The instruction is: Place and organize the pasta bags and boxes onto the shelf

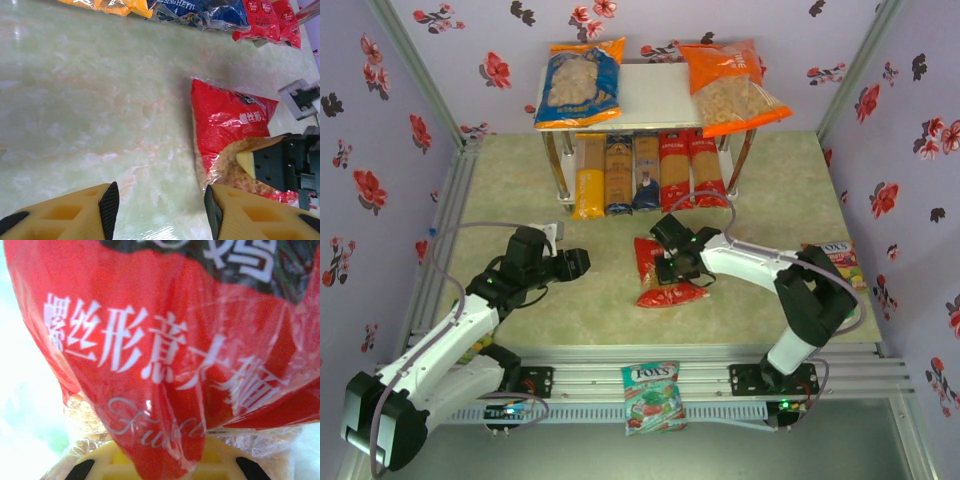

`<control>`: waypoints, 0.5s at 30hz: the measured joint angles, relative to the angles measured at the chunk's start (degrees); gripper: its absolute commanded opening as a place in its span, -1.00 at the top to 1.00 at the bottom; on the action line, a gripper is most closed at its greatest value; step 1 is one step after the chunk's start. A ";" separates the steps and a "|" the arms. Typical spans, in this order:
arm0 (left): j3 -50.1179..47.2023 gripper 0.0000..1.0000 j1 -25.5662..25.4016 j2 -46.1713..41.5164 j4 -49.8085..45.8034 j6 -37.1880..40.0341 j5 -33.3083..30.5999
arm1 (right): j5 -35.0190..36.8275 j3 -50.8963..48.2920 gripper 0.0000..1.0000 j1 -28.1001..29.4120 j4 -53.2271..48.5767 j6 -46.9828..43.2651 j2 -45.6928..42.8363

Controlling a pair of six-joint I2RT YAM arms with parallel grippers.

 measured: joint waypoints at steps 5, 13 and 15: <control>-0.04 -0.02 0.00 0.00 0.07 0.00 0.00 | 1.16 -0.33 1.00 -0.24 -4.31 -0.98 -5.03; -0.68 -0.02 0.11 0.00 0.24 0.00 0.02 | 2.60 5.14 1.00 0.79 -12.17 -2.23 -15.89; -0.68 -0.02 0.11 0.00 0.26 0.00 0.00 | 2.36 8.39 1.00 1.42 -14.16 -2.71 -18.99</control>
